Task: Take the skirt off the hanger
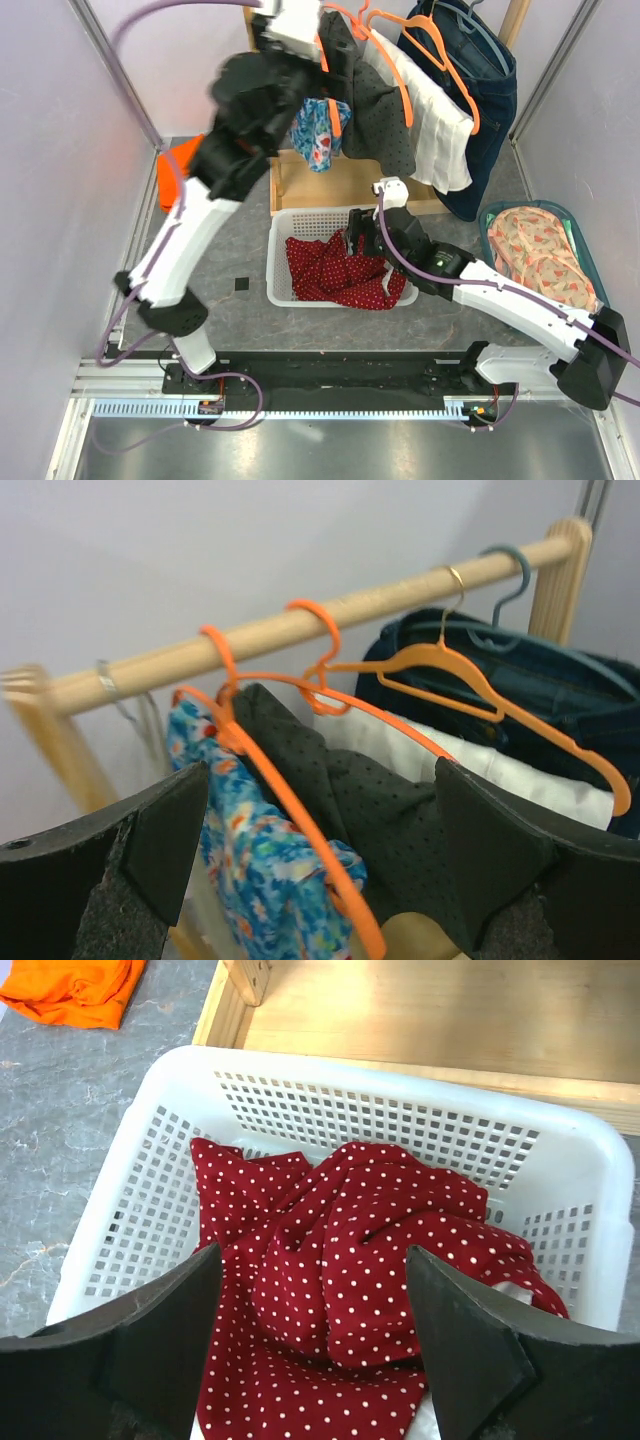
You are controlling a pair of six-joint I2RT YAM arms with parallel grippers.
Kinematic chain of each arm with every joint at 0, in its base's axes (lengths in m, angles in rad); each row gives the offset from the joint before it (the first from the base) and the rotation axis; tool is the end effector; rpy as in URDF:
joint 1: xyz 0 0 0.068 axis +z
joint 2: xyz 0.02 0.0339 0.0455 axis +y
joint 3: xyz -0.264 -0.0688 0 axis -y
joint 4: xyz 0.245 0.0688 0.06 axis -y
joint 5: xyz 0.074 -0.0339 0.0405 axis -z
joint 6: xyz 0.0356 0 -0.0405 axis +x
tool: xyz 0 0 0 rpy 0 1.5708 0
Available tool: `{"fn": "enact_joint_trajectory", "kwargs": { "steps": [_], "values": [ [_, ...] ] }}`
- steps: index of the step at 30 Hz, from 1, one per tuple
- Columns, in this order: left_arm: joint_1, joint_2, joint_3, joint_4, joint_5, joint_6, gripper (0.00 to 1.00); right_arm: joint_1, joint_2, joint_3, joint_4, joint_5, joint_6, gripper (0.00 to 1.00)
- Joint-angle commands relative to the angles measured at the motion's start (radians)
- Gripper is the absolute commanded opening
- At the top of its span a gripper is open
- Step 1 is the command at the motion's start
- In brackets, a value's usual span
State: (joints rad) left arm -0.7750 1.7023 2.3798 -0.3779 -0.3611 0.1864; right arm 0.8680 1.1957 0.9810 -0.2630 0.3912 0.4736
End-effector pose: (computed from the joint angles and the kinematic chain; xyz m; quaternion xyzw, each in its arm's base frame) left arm 0.2306 -0.2082 0.6072 0.1419 0.5846 -0.1276 0.7885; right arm 0.1851 0.1975 0.3164 -0.0651 0.8416 0.1869 0.5026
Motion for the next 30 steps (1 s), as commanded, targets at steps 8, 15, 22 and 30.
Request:
{"fn": "enact_joint_trajectory", "kwargs": {
  "steps": [8, 15, 22, 30],
  "values": [
    [-0.029, 0.235, 0.076, 0.118, -0.229, 0.091, 1.00, 0.005, -0.099, -0.076, -0.019, 0.049, -0.007, 0.81],
    [-0.014, 0.250, 0.056, 0.145, -0.271, 0.104, 1.00, 0.005, -0.120, -0.090, -0.033, 0.078, -0.009, 0.81],
    [0.057, 0.246, 0.025, 0.097, -0.276, 0.045, 0.99, 0.003, -0.127, -0.099, -0.038, 0.075, -0.006, 0.81],
    [0.105, 0.258, 0.025, 0.053, -0.222, 0.012, 0.70, 0.002, -0.113, -0.094, -0.036, 0.074, 0.007, 0.81]
  ]
}}
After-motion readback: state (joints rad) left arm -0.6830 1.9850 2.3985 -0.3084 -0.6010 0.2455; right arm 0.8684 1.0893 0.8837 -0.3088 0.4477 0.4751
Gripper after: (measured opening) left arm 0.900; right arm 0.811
